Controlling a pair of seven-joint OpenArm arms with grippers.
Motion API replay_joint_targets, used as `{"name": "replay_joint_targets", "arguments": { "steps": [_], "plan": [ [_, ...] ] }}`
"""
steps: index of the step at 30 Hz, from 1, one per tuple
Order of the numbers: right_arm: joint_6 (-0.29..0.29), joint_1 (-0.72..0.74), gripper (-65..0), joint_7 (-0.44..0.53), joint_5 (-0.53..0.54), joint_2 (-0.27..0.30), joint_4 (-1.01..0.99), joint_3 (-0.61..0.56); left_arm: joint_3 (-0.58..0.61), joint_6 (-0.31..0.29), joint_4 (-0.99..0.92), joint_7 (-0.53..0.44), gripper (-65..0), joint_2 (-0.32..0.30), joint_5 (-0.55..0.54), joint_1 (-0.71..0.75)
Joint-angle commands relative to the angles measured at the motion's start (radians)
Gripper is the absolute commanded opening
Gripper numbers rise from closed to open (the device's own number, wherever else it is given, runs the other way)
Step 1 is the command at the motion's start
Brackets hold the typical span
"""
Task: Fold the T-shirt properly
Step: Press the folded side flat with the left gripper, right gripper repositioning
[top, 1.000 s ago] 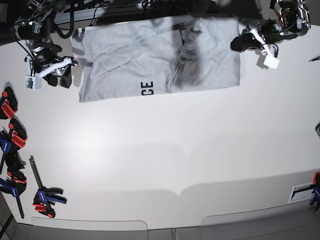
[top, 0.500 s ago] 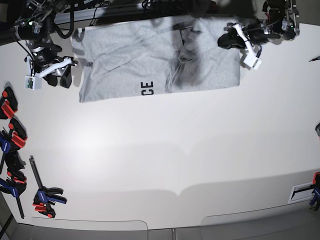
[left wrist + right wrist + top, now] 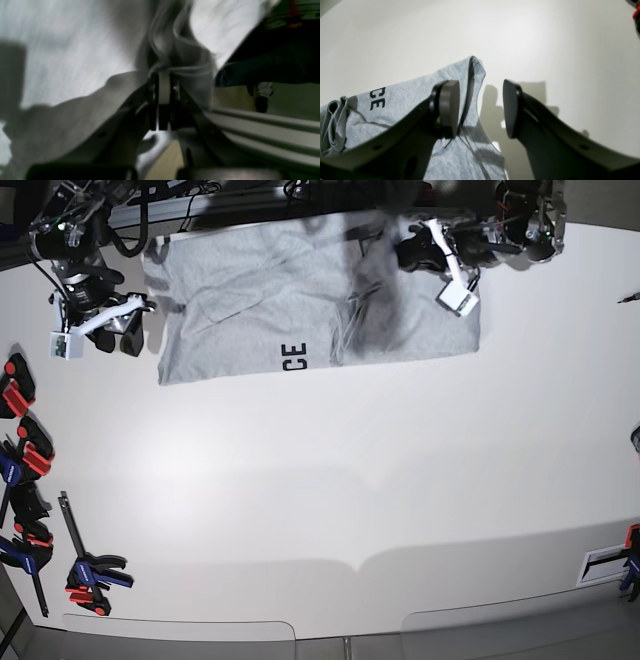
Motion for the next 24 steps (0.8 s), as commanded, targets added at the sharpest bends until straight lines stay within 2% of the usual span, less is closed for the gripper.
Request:
{"name": "replay_joint_targets", "arguments": {
  "steps": [1, 5, 10, 12, 16, 20, 24],
  "plan": [
    [-0.004, 0.003, -38.4, 0.025, 0.014, 0.009, 0.016, 0.003, -0.004, -0.007, 0.042, -0.015, -65.0, -0.008, -0.037, -0.002],
    [-0.004, 0.003, -38.4, 0.026, 0.014, 0.009, 0.016, 0.003, -0.004, -0.036, 0.132, 0.008, -65.0, -0.008, -0.109, -0.002],
    [-0.004, 0.003, -38.4, 0.026, 0.014, 0.009, 0.016, 0.003, -0.004, -0.036, 0.180, 0.022, -65.0, -0.009, -0.147, -0.003],
    [-0.004, 0.003, -38.4, 0.026, 0.014, 0.009, 0.016, 0.003, -0.005, -0.036, 0.181, 0.022, -65.0, -0.009, -0.129, -0.002],
    [-0.003, 0.002, -38.4, 0.021, 0.012, 0.012, 0.016, 0.004, -0.006, -0.036, 0.181, -0.002, -65.0, -0.012, 0.014, -0.002],
    [-0.003, -0.003, -37.8, 0.026, -0.054, 0.041, 0.014, 0.004, -0.006, -0.036, 0.181, -0.009, -65.0, -0.026, 0.033, -0.002],
    [-0.002, -0.043, -24.2, 0.056, -0.048, 0.094, -0.041, 0.003, -0.006, -0.036, 0.181, -0.009, -65.0, -0.034, 0.033, -0.002]
  ]
}}
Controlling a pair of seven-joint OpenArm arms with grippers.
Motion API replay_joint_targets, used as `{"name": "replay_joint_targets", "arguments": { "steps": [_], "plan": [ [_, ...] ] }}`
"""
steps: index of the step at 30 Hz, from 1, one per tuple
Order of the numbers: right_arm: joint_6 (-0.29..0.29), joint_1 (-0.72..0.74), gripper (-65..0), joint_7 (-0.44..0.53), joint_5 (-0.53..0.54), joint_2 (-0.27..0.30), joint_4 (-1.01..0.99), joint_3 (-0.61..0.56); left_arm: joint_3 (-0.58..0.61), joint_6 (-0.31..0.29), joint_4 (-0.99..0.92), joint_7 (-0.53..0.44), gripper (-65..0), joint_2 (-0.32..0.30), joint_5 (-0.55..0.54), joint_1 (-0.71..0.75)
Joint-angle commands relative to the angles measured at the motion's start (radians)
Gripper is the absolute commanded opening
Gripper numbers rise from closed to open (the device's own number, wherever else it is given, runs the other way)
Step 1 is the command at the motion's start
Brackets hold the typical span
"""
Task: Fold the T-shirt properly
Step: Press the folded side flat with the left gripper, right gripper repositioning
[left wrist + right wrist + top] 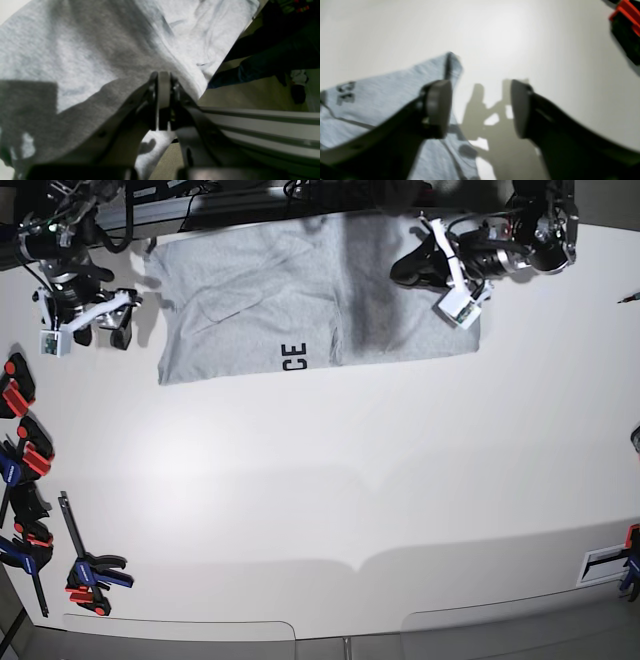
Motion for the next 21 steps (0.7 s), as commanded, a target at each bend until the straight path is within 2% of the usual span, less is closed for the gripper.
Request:
{"name": "replay_joint_targets", "arguments": {
  "steps": [1, 4, 7, 10, 15, 21],
  "plan": [
    [0.001, -0.004, -22.8, 0.019, 0.024, 0.017, -0.014, 0.004, -0.005, -0.009, 0.018, -0.017, -65.0, -0.006, -0.021, -0.002],
    [0.006, 0.001, -22.8, 0.018, 0.121, 0.028, -0.107, 0.004, -0.005, -0.009, 0.018, -0.035, -65.0, -0.006, -0.021, -0.002],
    [0.069, 0.017, -22.8, -0.009, 0.267, 0.028, -0.190, 0.004, -0.005, -0.009, 0.018, -0.039, -65.0, -0.006, -0.020, -0.002],
    [0.098, 0.048, -22.8, -0.048, 0.334, 0.028, -0.248, 0.003, -0.005, -0.009, 0.018, -0.038, -65.0, -0.006, -0.020, -0.001],
    [0.105, 0.084, -22.8, -0.051, 0.329, 0.029, -0.330, -0.036, -0.005, -0.009, 0.018, -0.039, -65.0, -0.006, -0.021, -0.002],
    [0.100, 0.120, -22.8, -0.053, 0.290, 0.027, -0.410, -0.163, -0.005, -0.009, 0.018, -0.038, -65.0, -0.006, -0.020, -0.002]
  ]
}}
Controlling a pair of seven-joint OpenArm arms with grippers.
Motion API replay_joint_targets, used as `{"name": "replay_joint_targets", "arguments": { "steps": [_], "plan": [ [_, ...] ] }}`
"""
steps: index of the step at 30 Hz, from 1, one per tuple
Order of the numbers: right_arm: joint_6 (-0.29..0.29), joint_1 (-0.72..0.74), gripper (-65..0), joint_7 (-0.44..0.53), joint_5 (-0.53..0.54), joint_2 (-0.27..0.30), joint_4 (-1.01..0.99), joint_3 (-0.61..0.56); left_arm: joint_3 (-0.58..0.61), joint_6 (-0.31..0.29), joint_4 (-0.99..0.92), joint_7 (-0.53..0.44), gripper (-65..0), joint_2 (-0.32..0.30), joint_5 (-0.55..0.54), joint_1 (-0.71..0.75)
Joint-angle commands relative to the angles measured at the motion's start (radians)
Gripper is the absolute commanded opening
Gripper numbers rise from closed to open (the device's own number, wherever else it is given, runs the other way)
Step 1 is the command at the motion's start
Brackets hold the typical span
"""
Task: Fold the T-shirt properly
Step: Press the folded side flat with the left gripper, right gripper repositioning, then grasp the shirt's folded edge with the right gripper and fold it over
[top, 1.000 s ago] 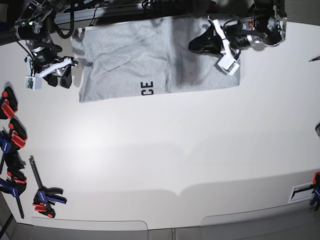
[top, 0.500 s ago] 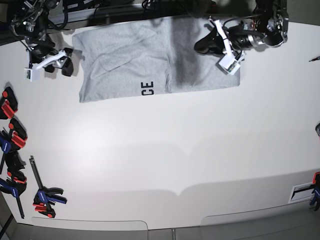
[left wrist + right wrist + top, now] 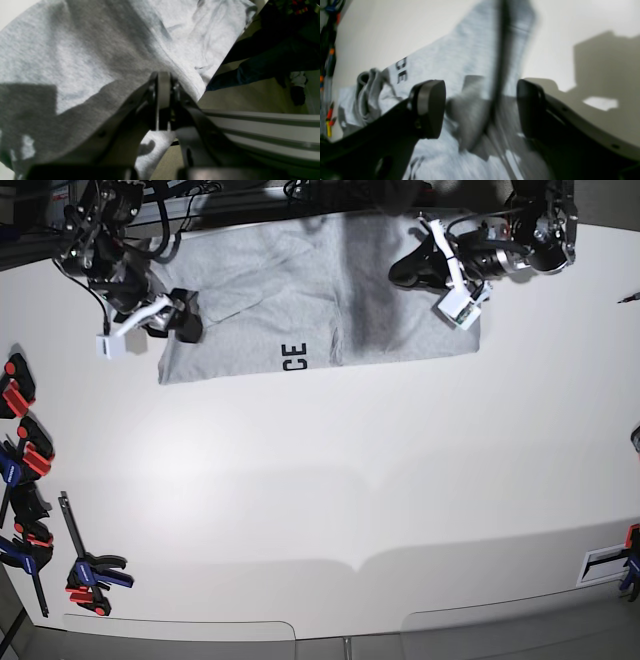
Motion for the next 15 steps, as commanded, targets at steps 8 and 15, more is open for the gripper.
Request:
{"name": "replay_joint_targets", "arguments": {
  "steps": [8, 15],
  "plan": [
    [-0.058, 0.016, -22.8, -0.046, -0.101, 0.011, 0.005, -0.034, -0.005, -0.009, 0.018, -0.024, -65.0, -0.006, -0.021, -0.002],
    [-0.058, 0.016, -45.1, -0.128, -0.094, 0.011, 0.005, -0.034, -0.018, -0.009, 0.018, -0.024, -65.0, -0.007, -0.020, -0.002]
  ]
}}
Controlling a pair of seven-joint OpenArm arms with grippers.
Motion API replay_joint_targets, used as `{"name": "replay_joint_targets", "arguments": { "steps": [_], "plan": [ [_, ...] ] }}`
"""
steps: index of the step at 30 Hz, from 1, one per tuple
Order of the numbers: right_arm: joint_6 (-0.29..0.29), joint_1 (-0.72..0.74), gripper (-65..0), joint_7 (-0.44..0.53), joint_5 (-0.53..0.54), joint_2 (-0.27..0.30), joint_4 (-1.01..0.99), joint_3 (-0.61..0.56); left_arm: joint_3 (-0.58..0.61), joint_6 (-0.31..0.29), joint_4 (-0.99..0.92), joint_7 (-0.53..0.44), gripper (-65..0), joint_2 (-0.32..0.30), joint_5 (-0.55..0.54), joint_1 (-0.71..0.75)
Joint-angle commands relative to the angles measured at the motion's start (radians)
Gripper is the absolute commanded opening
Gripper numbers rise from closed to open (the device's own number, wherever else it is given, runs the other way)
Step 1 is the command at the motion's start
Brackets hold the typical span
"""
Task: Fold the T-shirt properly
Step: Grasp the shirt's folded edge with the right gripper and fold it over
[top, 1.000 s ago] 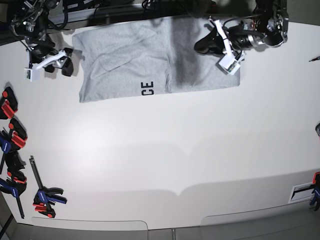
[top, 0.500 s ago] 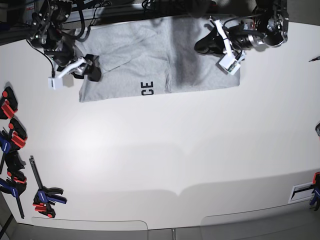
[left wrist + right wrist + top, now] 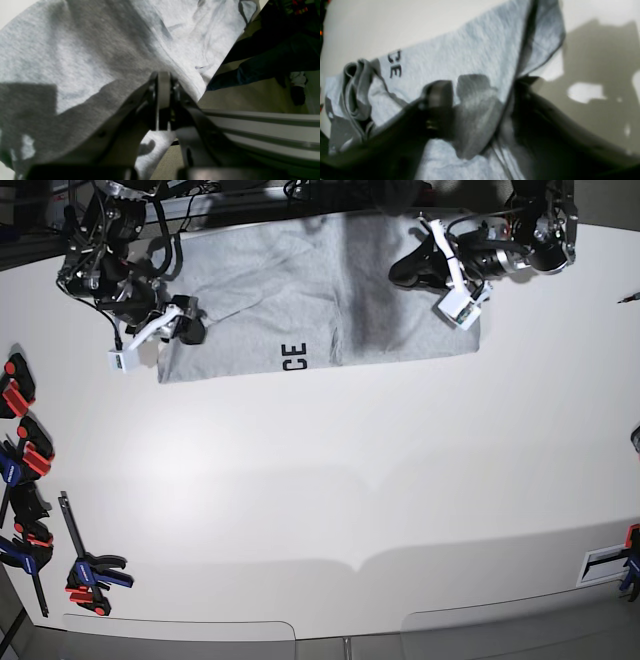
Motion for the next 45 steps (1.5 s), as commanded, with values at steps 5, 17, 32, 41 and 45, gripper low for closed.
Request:
{"name": "replay_joint_targets", "arguments": {
  "steps": [5, 17, 32, 41, 45],
  "plan": [
    [-0.006, 0.013, -65.0, -0.016, -0.011, 0.007, 0.005, 0.002, -0.132, -0.009, 0.018, -0.024, -65.0, -0.014, -0.019, 0.000],
    [0.053, 0.069, -65.0, -0.134, 0.222, -0.031, 0.199, -0.001, -0.290, 0.148, -0.288, -0.267, -65.0, -0.024, 0.276, 0.069],
    [0.071, 0.018, -65.0, -0.014, 0.093, -0.297, 0.274, -0.598, -0.289, 0.147, -0.394, -0.278, -65.0, -0.024, 0.249, 0.070],
    [-0.043, 0.017, -65.0, 0.212, -0.237, -0.297, 0.274, -0.965, -0.289, 0.147, -0.394, -0.278, -65.0, -0.024, 0.249, 0.069],
    [-0.058, 0.021, -65.0, 0.308, -0.365, -0.297, 0.274, -1.055, -0.289, 0.147, -0.394, -0.278, -65.0, -0.024, 0.249, 0.070]
  ]
}}
